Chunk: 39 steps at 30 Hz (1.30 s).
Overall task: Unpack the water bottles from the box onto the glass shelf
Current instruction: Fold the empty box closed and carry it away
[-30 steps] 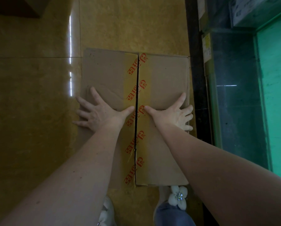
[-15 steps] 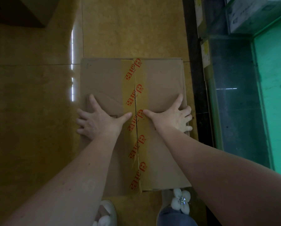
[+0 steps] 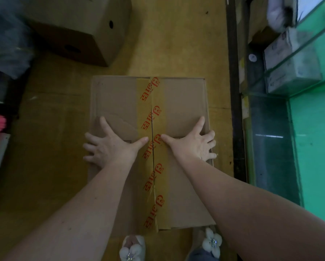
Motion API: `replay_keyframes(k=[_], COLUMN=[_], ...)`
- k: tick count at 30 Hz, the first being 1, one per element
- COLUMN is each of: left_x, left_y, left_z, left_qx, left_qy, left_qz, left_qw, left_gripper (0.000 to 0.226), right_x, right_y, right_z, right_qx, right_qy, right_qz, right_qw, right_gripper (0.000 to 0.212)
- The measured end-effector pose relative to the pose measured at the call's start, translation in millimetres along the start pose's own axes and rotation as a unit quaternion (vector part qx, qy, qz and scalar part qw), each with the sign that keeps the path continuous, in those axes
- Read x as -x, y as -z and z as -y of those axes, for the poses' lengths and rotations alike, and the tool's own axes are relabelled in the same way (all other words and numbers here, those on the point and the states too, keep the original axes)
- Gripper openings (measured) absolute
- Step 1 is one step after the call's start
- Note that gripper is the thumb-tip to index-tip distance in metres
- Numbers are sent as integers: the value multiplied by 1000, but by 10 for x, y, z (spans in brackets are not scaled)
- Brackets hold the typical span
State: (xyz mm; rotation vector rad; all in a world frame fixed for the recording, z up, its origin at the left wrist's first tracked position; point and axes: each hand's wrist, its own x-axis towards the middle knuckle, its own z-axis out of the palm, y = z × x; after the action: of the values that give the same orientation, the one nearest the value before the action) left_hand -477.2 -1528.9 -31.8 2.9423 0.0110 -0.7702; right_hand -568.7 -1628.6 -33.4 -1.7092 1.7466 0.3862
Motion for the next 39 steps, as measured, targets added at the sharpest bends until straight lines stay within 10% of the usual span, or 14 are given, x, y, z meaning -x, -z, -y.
replay_keyframes(k=[17,39], left_x=[1177,2698], left_y=[2994,4404], left_z=[1176,4002], left_qx=[163,238], left_qy=[173,439], left_qz=[-166,-233], left_qw=[957,834], left_gripper=[126,126], right_x=[2698,6033], right_y=[1256,572], right_z=[1544,1698], right_qx=[42,184], right_qy=[304,566], right_qz=[17,133], right_qw=[952,793], right_gripper=[123,118])
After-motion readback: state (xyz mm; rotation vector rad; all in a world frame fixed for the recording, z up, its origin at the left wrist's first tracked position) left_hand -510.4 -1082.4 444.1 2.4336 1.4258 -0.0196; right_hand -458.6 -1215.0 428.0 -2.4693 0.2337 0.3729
